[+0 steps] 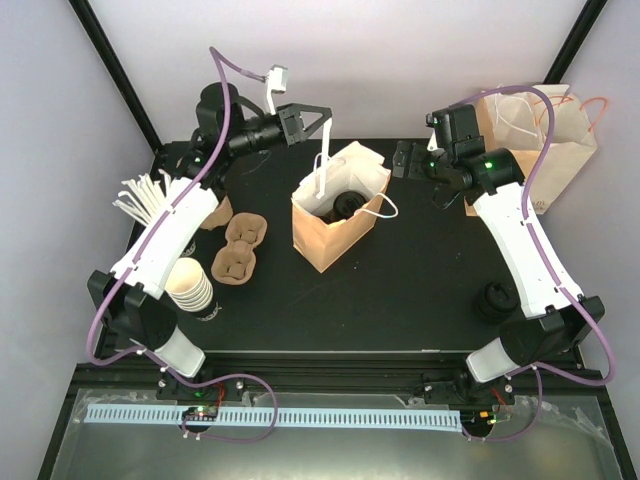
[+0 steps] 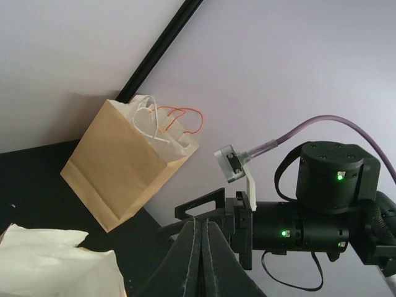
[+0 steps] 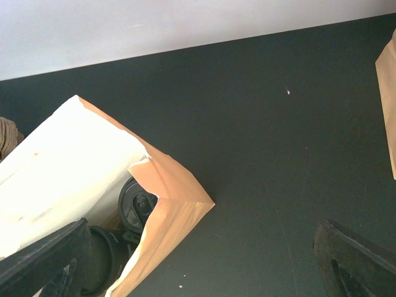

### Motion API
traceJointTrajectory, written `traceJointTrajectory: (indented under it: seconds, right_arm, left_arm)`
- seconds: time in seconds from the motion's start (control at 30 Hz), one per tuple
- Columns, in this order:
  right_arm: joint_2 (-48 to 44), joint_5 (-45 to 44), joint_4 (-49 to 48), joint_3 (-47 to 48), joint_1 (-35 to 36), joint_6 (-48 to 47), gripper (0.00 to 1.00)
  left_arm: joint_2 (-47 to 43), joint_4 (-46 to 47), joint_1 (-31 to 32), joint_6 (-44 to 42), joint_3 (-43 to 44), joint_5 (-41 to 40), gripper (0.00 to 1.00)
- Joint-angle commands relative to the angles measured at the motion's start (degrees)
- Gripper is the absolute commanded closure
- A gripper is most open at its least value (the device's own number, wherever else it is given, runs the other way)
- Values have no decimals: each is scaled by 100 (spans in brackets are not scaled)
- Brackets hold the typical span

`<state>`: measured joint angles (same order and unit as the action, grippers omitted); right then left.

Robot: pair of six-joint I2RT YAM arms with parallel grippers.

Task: Pack the takeout coffee

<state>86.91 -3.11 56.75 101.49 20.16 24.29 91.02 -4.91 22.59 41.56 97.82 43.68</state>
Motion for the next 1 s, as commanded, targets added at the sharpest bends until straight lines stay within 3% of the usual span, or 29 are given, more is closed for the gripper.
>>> traceJointTrajectory:
  seconds: [0.0,0.63,0.97]
  right_arm:
    - [-52,-42,-59,-9,-33,-68,0]
    - [-120,61,-118,-112,-37,-39,0]
    - [-174,151,-134,-224,-38,-6,0]
  left_arm:
    - [-94,-124,70,-277,-99,-109,98]
    - [-287,-350,105,-396,-426,-125,98]
    - [-786,-415,138,-421,-1077,-148,99]
